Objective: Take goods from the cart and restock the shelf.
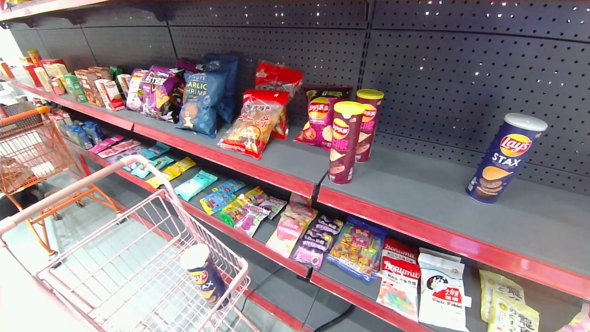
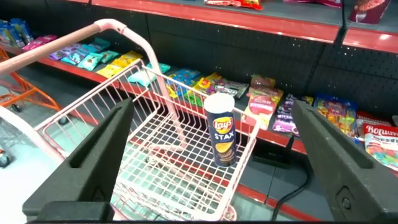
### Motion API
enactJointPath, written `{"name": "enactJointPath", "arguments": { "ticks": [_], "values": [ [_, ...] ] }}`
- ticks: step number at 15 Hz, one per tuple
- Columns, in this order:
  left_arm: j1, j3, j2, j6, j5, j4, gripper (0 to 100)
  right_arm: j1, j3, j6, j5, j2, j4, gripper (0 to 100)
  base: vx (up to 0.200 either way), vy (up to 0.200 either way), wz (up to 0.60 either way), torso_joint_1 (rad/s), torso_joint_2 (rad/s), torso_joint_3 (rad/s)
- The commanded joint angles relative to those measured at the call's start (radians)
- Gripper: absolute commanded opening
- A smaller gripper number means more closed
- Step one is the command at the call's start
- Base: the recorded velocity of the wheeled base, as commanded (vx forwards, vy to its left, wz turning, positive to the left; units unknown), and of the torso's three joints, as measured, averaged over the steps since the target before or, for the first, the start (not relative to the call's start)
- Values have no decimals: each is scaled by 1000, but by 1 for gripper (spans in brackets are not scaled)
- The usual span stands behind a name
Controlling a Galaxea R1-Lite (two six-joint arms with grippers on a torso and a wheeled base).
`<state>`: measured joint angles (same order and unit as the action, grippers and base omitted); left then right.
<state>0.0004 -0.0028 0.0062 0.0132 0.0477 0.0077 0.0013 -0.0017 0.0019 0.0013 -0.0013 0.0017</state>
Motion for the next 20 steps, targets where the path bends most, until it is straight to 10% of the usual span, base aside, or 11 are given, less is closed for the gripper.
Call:
{"name": "enactJointPath", "arguments": {
  "ticks": [1,20],
  "values": [
    [1,0,0,1,0,0,100,0,0,0,0,1,0,100,0,0,0,0,0,0],
    [0,0,1,-4,0,0,100,0,0,4,2,1,0,100,0,0,0,-86,205,117]
  ]
}}
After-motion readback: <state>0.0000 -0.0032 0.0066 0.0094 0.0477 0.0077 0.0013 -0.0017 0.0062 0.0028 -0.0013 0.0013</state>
